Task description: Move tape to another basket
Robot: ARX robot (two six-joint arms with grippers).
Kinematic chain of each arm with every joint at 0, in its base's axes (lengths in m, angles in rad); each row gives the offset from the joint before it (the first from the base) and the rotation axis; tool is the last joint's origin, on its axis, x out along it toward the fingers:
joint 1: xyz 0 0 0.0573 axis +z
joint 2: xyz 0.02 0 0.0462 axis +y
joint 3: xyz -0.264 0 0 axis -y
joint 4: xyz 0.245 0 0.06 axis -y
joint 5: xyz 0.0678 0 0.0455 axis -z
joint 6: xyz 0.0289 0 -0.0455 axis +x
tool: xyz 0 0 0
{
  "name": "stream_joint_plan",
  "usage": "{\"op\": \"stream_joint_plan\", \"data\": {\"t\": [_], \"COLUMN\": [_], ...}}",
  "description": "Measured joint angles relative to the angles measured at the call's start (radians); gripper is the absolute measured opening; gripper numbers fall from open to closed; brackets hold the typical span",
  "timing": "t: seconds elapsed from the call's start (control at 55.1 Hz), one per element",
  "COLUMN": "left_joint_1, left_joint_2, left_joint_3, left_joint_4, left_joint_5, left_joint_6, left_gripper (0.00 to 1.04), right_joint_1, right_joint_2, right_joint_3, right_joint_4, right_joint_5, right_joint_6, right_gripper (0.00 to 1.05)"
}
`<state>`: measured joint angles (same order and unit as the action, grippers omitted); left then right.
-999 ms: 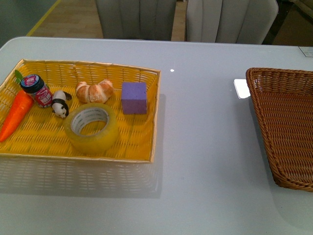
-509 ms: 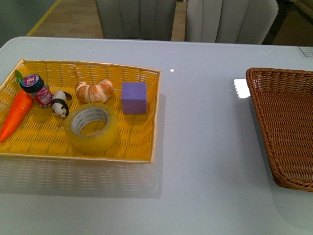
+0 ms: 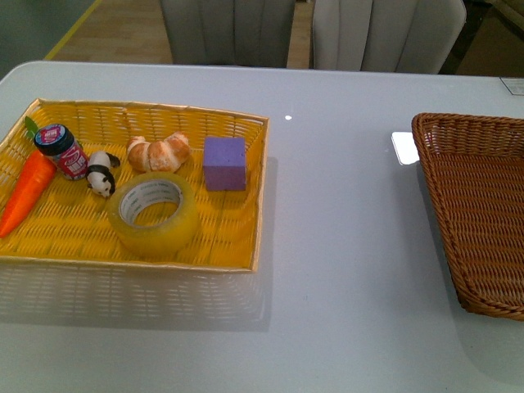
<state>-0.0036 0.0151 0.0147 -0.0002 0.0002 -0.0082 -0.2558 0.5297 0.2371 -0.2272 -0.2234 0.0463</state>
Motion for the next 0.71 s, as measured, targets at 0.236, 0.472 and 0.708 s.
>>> {"op": "stream_joint_plan", "data": {"t": [0.236,0.472,0.708], "left_joint_1": [0.000,0.000,0.000], "left_joint_2": [0.000,0.000,0.000], "left_joint_3": [0.000,0.000,0.000], "left_joint_4": [0.000,0.000,0.000], "left_joint_5": [0.000,0.000,0.000], "left_joint_6": [0.000,0.000,0.000], "left_gripper": [0.96,0.96,0.96], "right_joint_1": [-0.206,-0.272,-0.230], "right_joint_2": [0.561,1.221,1.544], "right_joint_3": [0.166,0.496,0.769], "right_joint_4": [0.430,0.583,0.498], "right_joint_5": [-0.039,-0.021,0.003], "right_joint_6": [-0.154,-0.314,-0.359], "right_gripper": [0.96,0.96,0.96]}}
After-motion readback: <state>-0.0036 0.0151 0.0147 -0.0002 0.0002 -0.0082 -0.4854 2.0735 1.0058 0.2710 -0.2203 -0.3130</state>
